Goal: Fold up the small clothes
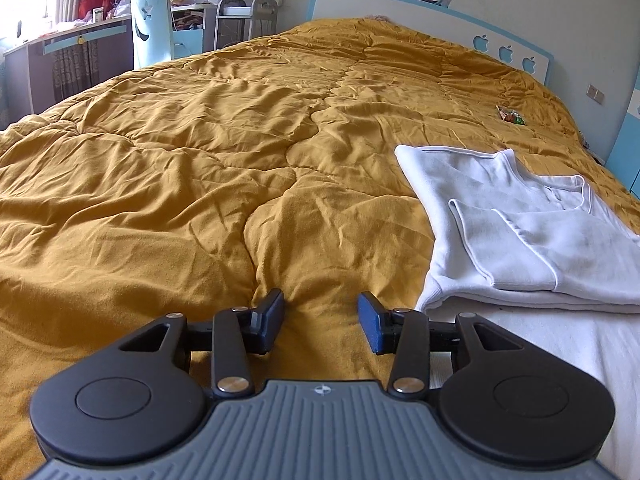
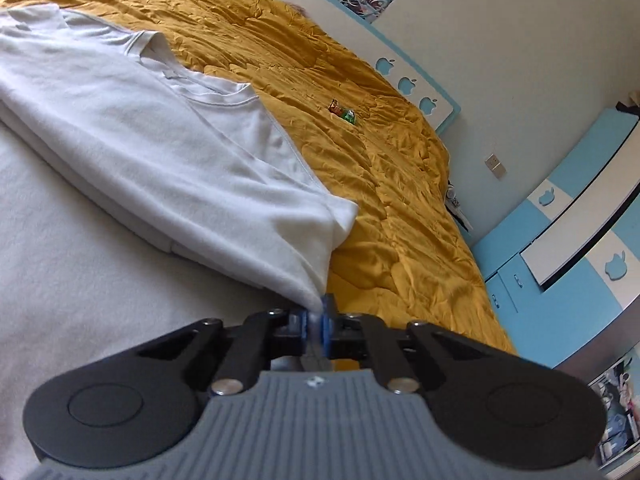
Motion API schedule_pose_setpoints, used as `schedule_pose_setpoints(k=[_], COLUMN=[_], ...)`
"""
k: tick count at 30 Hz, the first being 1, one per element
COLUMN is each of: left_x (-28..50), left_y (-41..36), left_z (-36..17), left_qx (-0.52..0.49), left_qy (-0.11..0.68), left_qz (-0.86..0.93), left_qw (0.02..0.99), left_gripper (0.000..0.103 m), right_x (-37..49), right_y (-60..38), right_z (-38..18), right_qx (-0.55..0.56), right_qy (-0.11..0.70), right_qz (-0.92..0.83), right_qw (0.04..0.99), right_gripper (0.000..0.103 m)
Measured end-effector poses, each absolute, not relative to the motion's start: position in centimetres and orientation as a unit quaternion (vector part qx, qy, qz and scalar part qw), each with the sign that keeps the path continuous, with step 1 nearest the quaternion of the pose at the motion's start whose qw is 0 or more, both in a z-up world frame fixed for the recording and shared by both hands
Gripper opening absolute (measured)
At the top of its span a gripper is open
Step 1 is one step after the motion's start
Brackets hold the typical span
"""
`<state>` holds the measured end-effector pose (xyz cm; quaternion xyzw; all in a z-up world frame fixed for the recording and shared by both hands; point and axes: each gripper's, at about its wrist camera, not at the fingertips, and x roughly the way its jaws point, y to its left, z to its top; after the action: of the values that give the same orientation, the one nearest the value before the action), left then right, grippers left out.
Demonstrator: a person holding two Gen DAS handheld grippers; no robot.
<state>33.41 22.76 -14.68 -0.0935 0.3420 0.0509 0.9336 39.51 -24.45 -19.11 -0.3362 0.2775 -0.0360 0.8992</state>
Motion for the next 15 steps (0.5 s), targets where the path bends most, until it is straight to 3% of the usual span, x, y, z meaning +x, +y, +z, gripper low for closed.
schedule_pose_setpoints(k=[11, 15], left_x=[33.5, 33.5], left_y=[23.0, 23.0], left_z=[-14.7, -14.7], left_qx=[-0.101, -0.103], left_qy=[0.342, 0.343], left_qz=[0.049, 0.05], left_qw=[0.933, 0.932], left_gripper=[0.05, 0.05], right_x=[38.1, 36.1], right_y=[-26.6, -28.3], right_z=[-18.2, -16.4], right_qx=[-0.225, -0.171], right_qy=[0.305, 0.321], right_qz=[-0.081, -0.084], right_qw=[0.922, 0.928], right_gripper=[0.001, 0.016])
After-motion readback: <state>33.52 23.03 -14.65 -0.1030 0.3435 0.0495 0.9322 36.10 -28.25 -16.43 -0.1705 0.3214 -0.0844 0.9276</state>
